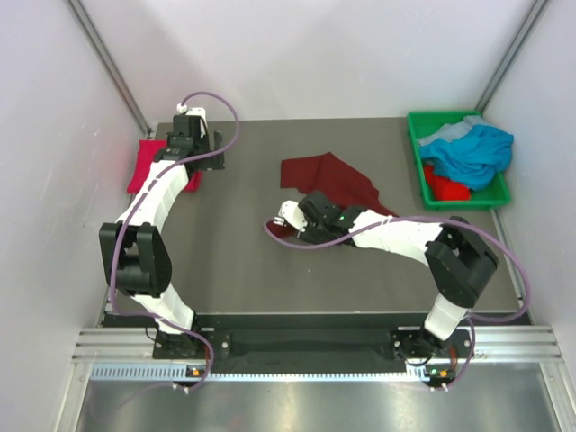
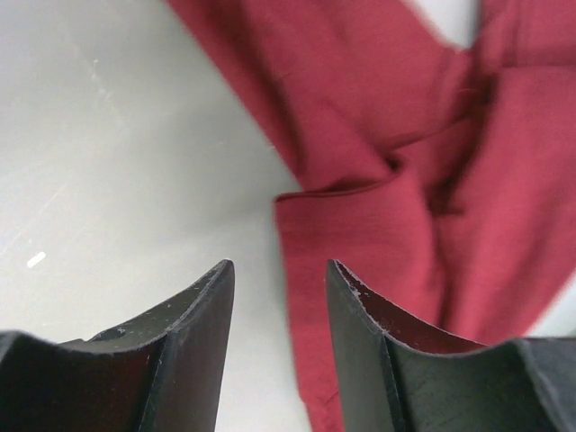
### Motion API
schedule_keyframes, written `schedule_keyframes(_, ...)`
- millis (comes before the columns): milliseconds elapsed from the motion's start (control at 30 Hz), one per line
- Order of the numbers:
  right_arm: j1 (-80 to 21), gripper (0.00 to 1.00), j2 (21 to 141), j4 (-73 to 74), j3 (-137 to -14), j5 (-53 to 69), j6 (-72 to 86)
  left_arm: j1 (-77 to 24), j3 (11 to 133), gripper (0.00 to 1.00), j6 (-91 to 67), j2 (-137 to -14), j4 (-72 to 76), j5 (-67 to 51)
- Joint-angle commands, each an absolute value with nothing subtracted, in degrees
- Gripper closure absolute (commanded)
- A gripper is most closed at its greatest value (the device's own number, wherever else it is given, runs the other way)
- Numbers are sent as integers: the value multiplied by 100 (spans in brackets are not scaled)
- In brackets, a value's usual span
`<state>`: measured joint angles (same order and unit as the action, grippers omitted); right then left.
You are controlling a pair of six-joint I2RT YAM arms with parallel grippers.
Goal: Fold and stack the t-shirts
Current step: Flatten the tshirt out
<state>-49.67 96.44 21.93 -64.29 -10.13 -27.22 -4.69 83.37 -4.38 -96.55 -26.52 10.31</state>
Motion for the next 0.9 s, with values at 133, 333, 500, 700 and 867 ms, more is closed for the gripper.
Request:
schedule_keyframes(133,-5203,54,9905,1934,-6267,-958,-2584,-422,8473,3,-413,-9633,-2364,1063)
schedule_keyframes(333,-5238,57,10283,1653,-6328,-1528,-2654,-422,8517,3,-422,-9650,-2382,1063)
schedule_keyframes(500,-5238,62,10476,1100,-6171,-2530,-2970,-422,8543,3,-431,-9659,-2399,1046)
schedule_keyframes(700,-5238,74,10292,589,-5933,-3181,-3331,-413,8517,3,-457,-9633,-2399,1037)
schedule_keyframes(867,-5230,100,9968,877,-5985,-3164,-3358,-413,8543,3,-510,-9642,-2408,941)
